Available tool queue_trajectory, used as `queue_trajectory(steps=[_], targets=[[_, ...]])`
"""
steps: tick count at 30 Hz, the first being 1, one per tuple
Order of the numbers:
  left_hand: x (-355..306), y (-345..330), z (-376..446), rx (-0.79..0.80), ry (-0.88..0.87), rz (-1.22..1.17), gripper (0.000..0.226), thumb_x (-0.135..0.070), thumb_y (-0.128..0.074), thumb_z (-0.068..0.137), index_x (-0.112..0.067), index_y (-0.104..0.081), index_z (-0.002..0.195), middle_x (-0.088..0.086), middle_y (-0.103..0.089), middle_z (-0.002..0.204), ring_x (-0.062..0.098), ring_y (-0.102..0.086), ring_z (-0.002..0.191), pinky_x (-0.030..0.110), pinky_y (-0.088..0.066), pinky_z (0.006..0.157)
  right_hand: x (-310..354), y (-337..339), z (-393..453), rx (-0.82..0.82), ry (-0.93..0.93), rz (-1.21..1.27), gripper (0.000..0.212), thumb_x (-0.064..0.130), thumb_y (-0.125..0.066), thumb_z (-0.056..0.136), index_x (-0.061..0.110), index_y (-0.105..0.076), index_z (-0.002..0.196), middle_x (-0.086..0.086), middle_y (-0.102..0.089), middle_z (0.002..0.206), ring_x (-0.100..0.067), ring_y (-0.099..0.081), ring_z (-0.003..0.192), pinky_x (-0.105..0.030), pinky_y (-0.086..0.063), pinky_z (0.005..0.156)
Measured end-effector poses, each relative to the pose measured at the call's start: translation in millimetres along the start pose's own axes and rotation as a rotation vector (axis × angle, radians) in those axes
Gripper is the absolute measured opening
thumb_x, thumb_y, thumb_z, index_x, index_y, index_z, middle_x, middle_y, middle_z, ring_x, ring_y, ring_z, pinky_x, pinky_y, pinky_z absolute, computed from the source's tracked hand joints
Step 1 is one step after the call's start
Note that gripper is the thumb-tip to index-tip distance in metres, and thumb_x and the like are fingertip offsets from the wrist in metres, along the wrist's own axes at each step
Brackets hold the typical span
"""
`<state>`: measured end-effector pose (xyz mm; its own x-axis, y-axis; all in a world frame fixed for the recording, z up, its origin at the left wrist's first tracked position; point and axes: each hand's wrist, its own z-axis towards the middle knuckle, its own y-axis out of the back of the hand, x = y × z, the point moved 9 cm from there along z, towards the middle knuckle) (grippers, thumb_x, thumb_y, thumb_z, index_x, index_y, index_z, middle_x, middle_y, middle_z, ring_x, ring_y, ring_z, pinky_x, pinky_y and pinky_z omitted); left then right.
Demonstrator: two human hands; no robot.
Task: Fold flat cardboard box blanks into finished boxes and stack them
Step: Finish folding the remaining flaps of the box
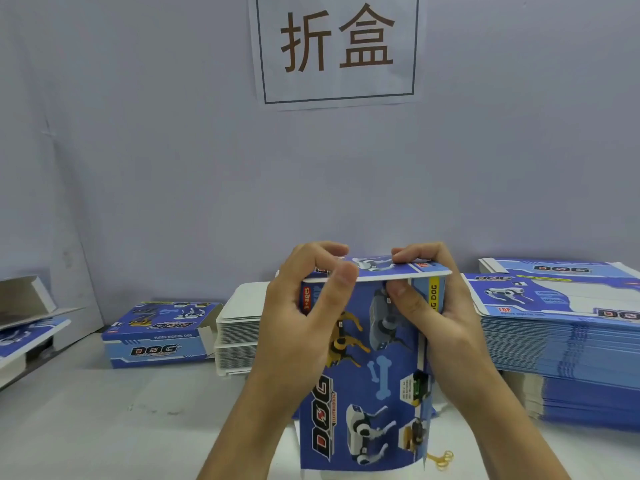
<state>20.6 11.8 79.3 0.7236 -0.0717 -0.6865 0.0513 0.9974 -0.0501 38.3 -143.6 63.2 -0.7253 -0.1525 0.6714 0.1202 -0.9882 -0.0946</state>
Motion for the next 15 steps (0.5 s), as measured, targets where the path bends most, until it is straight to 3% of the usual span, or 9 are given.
queue_trajectory(steps=[4, 8, 11, 15], targets=[[1.0, -2.8, 1.0, 0.009, -0.002, -0.004, 0.014, -0.046, -0.060, 0.085, -0.031, -0.061, 0.083, -0.012, -0.063, 0.119, 0.027, -0.069, 0.107, 0.036, -0.062, 0.064, -0.4, -7.0, -4.8, 0.057, -0.060, 0.223, 0.058, 0.052, -0.072, 0.084, 0.009, -0.048, 0.113, 0.003, -0.069, 0.102, -0.019, -0.072, 0.093, -0.029, -0.060, 0.071], [-0.4, -2.1, 0.8, 0.047, -0.006, 0.005, 0.014, -0.043, -0.060, 0.086, -0.030, -0.061, 0.091, -0.015, -0.063, 0.120, 0.025, -0.073, 0.098, 0.038, -0.063, 0.062, -3.8, -6.2, -2.5, -0.007, -0.074, 0.225, 0.020, 0.034, -0.053, 0.094, 0.017, -0.054, 0.104, -0.001, -0.073, 0.090, -0.020, -0.074, 0.080, -0.028, -0.059, 0.062], [-3.4, -0.9, 1.5, 0.056, -0.033, 0.038, 0.019, -0.044, -0.061, 0.085, -0.028, -0.062, 0.096, -0.014, -0.063, 0.120, 0.023, -0.073, 0.097, 0.033, -0.062, 0.062, -5.0, -5.0, -2.0, -0.018, -0.074, 0.205, 0.015, 0.032, -0.054, 0.092, 0.022, -0.057, 0.103, -0.006, -0.072, 0.091, -0.025, -0.074, 0.079, -0.029, -0.059, 0.061], [2.1, 2.8, 1.3, 0.035, -0.032, 0.041, 0.022, -0.029, -0.063, 0.089, -0.022, -0.060, 0.109, -0.010, -0.067, 0.110, 0.021, -0.073, 0.098, 0.027, -0.061, 0.061, -4.7, 1.5, -3.6, -0.031, -0.042, 0.133, 0.019, 0.025, -0.055, 0.092, 0.017, -0.057, 0.109, -0.003, -0.070, 0.103, -0.026, -0.073, 0.087, -0.031, -0.060, 0.066]])
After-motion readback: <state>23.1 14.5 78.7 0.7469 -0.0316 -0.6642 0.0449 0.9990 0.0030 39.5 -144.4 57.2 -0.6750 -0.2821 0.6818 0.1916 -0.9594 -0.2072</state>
